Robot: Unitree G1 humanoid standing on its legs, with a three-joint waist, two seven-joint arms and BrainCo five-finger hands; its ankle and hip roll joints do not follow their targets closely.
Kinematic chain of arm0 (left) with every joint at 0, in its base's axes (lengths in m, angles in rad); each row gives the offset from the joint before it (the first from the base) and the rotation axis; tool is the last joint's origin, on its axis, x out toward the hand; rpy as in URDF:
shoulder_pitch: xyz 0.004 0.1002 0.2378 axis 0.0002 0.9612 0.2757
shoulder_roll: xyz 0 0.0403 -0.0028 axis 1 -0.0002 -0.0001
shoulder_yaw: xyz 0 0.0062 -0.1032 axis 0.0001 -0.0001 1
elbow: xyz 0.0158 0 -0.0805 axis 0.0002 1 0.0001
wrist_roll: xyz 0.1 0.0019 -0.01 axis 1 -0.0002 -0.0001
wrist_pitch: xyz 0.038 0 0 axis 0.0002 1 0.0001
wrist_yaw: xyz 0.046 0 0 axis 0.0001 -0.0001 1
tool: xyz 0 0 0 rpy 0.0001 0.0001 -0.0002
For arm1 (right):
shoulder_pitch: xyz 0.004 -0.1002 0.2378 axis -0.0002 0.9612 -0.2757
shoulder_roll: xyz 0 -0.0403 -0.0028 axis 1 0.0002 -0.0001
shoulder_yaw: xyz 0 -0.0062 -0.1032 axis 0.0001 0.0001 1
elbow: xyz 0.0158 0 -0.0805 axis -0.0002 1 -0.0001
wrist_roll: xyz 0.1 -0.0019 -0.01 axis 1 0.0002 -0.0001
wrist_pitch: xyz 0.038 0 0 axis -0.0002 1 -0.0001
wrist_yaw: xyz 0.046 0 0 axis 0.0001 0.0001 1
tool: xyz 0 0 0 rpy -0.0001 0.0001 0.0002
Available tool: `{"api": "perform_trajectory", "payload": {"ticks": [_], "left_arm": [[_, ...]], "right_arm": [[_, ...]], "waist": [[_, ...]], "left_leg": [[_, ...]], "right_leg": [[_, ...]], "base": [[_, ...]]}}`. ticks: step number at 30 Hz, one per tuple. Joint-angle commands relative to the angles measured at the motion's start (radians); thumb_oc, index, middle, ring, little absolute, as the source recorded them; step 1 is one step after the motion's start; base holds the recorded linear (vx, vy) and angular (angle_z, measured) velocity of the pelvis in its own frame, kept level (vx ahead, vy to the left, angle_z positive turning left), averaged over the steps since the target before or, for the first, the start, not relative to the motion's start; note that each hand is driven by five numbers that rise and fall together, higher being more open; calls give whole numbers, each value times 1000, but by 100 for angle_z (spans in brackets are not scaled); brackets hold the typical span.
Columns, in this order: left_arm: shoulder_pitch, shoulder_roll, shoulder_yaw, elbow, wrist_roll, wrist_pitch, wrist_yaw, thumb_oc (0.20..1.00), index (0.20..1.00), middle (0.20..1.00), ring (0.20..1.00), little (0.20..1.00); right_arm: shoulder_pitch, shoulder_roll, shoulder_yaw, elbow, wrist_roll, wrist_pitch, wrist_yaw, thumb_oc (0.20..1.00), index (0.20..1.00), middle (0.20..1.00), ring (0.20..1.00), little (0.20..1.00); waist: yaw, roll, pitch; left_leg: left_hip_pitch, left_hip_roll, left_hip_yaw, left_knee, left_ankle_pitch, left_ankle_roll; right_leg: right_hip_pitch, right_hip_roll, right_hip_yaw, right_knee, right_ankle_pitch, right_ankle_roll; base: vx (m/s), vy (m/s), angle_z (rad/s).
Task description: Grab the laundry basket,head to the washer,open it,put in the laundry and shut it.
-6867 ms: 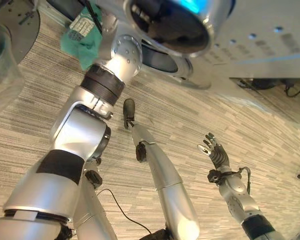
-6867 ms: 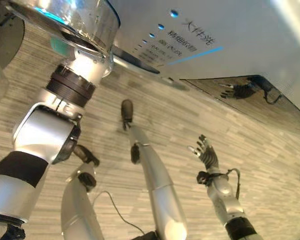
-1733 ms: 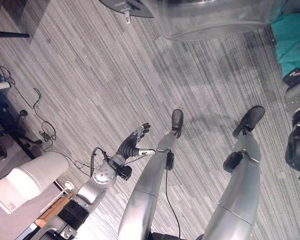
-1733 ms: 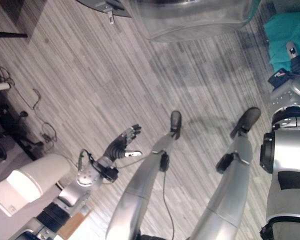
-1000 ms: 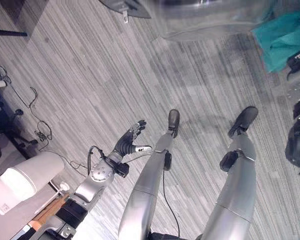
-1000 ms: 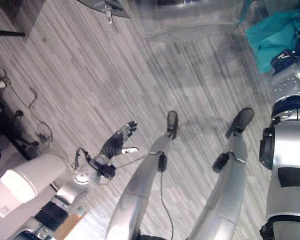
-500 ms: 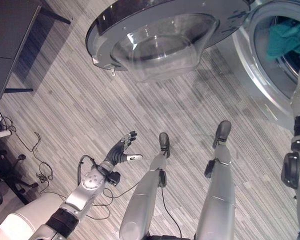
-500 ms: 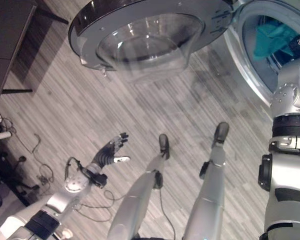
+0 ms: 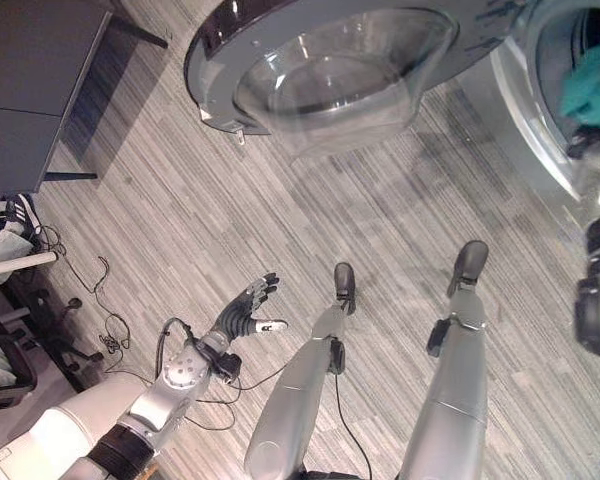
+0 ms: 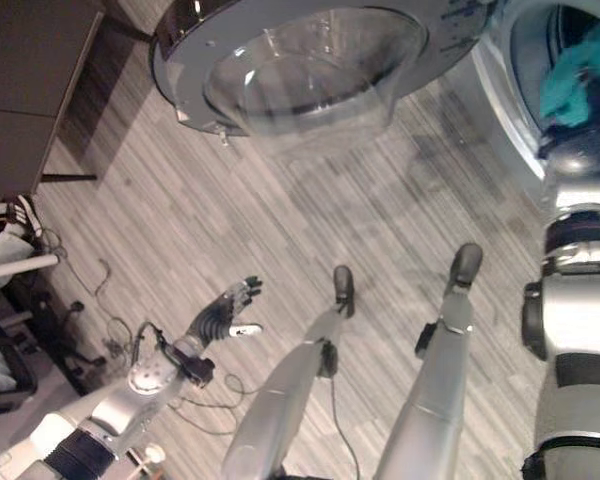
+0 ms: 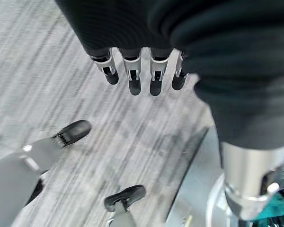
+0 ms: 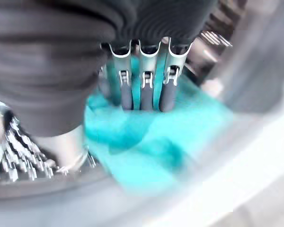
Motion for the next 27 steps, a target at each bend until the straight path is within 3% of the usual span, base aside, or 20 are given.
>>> {"api": "perform_trajectory", "payload": {"ticks": [1, 7, 12, 18, 24, 26, 27], "left_arm": [[73, 10, -14, -10, 30, -3, -21, 1000, 1000, 1000, 1000, 1000], [123, 71, -18, 7, 91, 25, -84, 1000, 1000, 1000, 1000, 1000], [163, 93, -21, 32, 142, 34, -104, 1000, 1000, 1000, 1000, 1000], [198, 21, -9, 152, 240, 36, -86, 1000, 1000, 1000, 1000, 1000], [215, -57, 1, 265, 305, 31, -58, 1000, 1000, 1000, 1000, 1000], [221, -96, 17, 332, 353, 22, -38, 1000, 1000, 1000, 1000, 1000], [219, -118, 19, 375, 376, 17, -24, 1000, 1000, 1000, 1000, 1000]], "right_arm": [[135, 1, -8, -122, 115, -117, 73, 1000, 1000, 1000, 1000, 1000], [466, 89, -82, -276, 182, -130, 242, 1000, 1000, 1000, 1000, 1000], [649, 163, -101, -332, 191, -124, 313, 1000, 1000, 1000, 1000, 1000], [888, 312, -65, -322, 228, -98, 417, 1000, 1000, 1000, 1000, 1000], [982, 376, 3, -240, 170, -53, 448, 1000, 1000, 1000, 1000, 1000], [1026, 386, 55, -207, 85, -27, 458, 1000, 1000, 1000, 1000, 1000], [1038, 391, 64, -192, 65, -21, 461, 1000, 1000, 1000, 1000, 1000]], "waist": [[-24, 11, -61], [-69, -44, -95], [-97, -78, -117], [-128, -139, -139], [-130, -171, -152], [-120, -185, -176], [-122, -198, -180]], "left_leg": [[68, 4, -18, 87, -223, 2], [100, 8, -15, 88, -245, 9], [121, 15, -15, 98, -254, 10], [198, 29, -23, 110, -262, 6], [319, 43, -36, 95, -253, -3], [398, 56, -48, 74, -245, -6], [420, 52, -41, 65, -218, -5]], "right_leg": [[19, 76, -5, -54, -58, -12], [80, 84, -13, -90, -41, -10], [137, 87, -18, -127, -25, -8], [273, 101, -25, -189, 2, -9], [425, 102, -48, -230, 12, -5], [519, 107, -61, -252, 6, -4], [549, 99, -80, -263, 22, -11]], "base": [[0, 0, 0], [12, 20, 5], [2, 24, -7], [12, 27, -18], [57, 36, -4], [43, 40, -2], [-49, 22, 1]]}}
